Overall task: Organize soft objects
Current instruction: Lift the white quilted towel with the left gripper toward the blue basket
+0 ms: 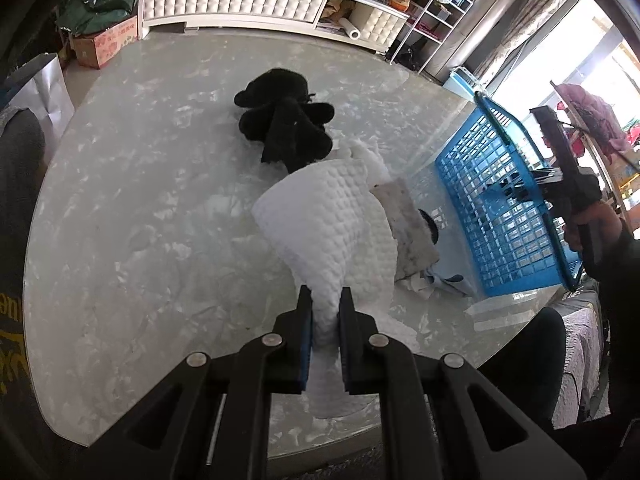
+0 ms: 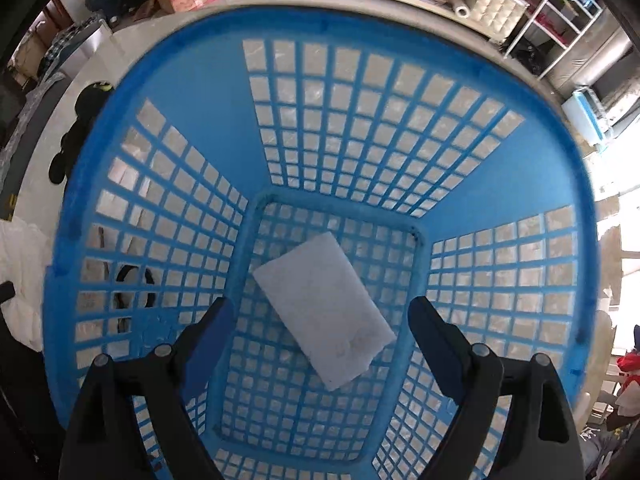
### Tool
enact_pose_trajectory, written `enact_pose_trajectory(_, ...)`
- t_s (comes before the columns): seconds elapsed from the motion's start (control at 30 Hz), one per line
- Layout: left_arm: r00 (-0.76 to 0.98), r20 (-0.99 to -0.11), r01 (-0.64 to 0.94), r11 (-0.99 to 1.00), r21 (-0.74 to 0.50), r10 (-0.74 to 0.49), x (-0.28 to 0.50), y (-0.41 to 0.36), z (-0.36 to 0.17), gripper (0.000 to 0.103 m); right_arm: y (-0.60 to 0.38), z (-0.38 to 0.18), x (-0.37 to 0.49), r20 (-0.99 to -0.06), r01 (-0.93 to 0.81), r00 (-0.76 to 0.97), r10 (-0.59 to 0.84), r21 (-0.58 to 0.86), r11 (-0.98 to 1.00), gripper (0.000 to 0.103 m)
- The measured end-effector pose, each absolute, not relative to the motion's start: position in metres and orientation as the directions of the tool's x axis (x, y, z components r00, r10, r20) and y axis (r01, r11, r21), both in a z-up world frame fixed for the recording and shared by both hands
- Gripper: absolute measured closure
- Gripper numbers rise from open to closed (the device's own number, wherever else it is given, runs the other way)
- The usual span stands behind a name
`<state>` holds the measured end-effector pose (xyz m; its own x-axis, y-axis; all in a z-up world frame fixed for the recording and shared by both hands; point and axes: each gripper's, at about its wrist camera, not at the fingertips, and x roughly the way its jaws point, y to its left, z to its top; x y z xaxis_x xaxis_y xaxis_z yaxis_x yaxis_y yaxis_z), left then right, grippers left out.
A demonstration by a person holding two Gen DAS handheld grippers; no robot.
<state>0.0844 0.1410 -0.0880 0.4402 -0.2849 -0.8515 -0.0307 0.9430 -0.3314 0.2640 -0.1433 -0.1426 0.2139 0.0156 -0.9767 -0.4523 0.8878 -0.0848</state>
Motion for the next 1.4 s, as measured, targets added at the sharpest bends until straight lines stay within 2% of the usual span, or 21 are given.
enact_pose_trajectory(0.33, 0.495, -0.815, 0.040, 0.945, -0.325, -0.301, 0.092, 0.116, -0.042, 0.093, -0.141, -0.156, 0.267, -0.981, -0.479, 0.194, 0.030, -0.068, 0.875, 0.015)
enact_pose_trajectory(0.7, 0.527, -0.764, 0.190, 0.928, -0.321, -0.372, 0.124, 0.050, 0.003, 0.093, -0.149, -0.157, 0.266, -0.987, -0.510, 0.146, 0.062, -0.022, 0.860, 0.013)
enact_pose_trajectory(1.07, 0.527, -0.762, 0.251, 0.926, -0.283, -0.376, 0.147, 0.011, 0.015, 0.093, -0.166, -0.148, 0.257, -0.976, -0.520, 0.158, 0.152, 0.048, 0.853, 0.012)
enact_pose_trajectory(1.4, 0.507, -0.779, 0.247, 0.928, -0.280, -0.370, 0.144, 0.005, 0.008, 0.093, -0.162, -0.157, 0.247, -0.981, -0.558, 0.111, 0.157, 0.069, 0.827, 0.008)
